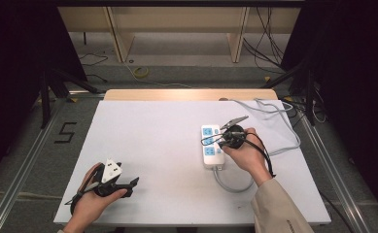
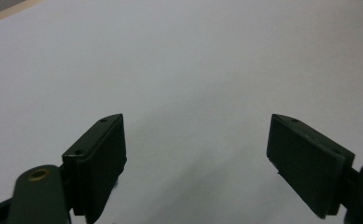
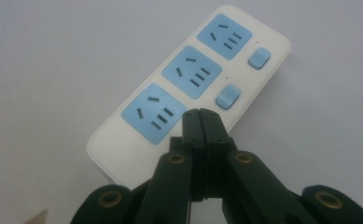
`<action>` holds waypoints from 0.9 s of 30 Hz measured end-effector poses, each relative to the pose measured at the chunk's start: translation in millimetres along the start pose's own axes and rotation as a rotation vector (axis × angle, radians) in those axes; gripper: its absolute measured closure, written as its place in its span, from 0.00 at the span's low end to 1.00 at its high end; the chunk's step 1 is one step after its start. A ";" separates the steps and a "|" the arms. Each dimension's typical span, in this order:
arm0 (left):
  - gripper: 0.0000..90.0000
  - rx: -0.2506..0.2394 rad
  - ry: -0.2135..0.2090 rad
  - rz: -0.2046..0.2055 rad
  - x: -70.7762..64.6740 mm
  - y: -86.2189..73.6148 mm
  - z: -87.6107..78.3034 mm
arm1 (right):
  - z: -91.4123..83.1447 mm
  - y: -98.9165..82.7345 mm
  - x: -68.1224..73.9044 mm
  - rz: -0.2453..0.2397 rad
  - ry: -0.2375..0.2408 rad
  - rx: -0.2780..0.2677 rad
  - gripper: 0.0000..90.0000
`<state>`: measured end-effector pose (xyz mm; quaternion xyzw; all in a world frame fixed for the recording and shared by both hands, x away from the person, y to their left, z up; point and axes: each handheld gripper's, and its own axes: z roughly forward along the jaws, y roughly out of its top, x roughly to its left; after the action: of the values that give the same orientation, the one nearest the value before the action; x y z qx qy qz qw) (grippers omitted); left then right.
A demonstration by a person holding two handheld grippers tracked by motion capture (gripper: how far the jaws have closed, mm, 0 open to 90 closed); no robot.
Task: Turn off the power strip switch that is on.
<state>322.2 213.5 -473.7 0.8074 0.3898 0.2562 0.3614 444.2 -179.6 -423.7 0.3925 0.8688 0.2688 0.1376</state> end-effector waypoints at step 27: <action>0.22 -0.003 0.000 -0.003 0.0 0.0 0.2 | 11.5 13.1 -2.7 0.012 0.043 0.106 1.00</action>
<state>322.3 213.4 -473.9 0.8063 0.3905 0.2561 0.3631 459.0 -170.3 -425.5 0.3986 0.8822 0.2314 0.0964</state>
